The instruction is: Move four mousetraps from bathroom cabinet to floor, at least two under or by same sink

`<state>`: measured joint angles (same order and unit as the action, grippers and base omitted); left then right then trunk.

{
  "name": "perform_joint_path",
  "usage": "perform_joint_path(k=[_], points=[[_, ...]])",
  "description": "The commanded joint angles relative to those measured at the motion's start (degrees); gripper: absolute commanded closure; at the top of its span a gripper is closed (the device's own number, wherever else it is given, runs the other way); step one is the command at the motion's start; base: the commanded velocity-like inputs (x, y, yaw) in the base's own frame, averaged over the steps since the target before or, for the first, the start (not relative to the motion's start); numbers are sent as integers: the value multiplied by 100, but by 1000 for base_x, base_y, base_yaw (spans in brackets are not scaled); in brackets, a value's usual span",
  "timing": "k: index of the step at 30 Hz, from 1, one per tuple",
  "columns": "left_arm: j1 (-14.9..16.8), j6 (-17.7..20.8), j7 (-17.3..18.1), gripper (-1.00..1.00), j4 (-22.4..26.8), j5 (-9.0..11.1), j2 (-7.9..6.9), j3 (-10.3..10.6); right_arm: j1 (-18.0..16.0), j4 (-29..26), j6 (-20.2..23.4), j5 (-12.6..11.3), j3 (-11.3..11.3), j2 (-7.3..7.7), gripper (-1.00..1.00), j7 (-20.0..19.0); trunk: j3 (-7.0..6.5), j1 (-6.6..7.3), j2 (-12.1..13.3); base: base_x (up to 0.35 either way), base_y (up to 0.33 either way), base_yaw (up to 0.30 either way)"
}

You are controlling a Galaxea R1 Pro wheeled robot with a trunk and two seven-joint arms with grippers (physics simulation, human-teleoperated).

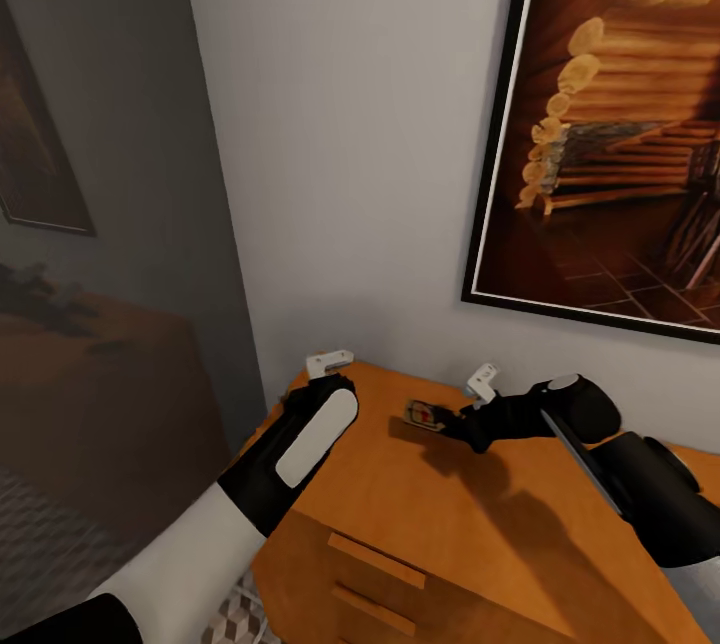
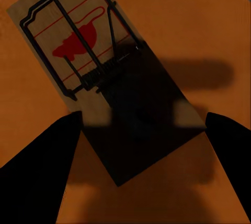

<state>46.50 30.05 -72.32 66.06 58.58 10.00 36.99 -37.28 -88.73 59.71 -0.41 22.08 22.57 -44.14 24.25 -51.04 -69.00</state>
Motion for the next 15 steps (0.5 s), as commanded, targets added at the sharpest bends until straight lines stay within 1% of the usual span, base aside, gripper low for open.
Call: perform_joint_path(k=[1, 3, 4, 8, 15], points=[[7, 33, -62, -100, 1, 81, 0, 67, -7, -4, 29, 9, 8, -22, 100, -4, 7, 0, -5, 0, 0, 0], [7, 6, -96, -100, -7, 176, 0, 159, -7, -4, 29, 14, 12, -79, 100, 1, 7, 0, -5, 0, 0, 0], [8, -12, -122, -100, -14, 237, 0, 219, -7, -4, 29, 17, 17, -132, 100, 8, 7, 0, -5, 0, 0, 0], [8, -36, -147, -100, -28, 313, 0, 291, -7, -3, 29, 21, 27, -208, 100, 16, 7, 0, -5, 0, 0, 0], [8, -50, -150, -100, -45, 352, 0, 322, -7, -2, 29, 23, 39, -240, 100, 19, 7, 0, -5, 0, 0, 0]])
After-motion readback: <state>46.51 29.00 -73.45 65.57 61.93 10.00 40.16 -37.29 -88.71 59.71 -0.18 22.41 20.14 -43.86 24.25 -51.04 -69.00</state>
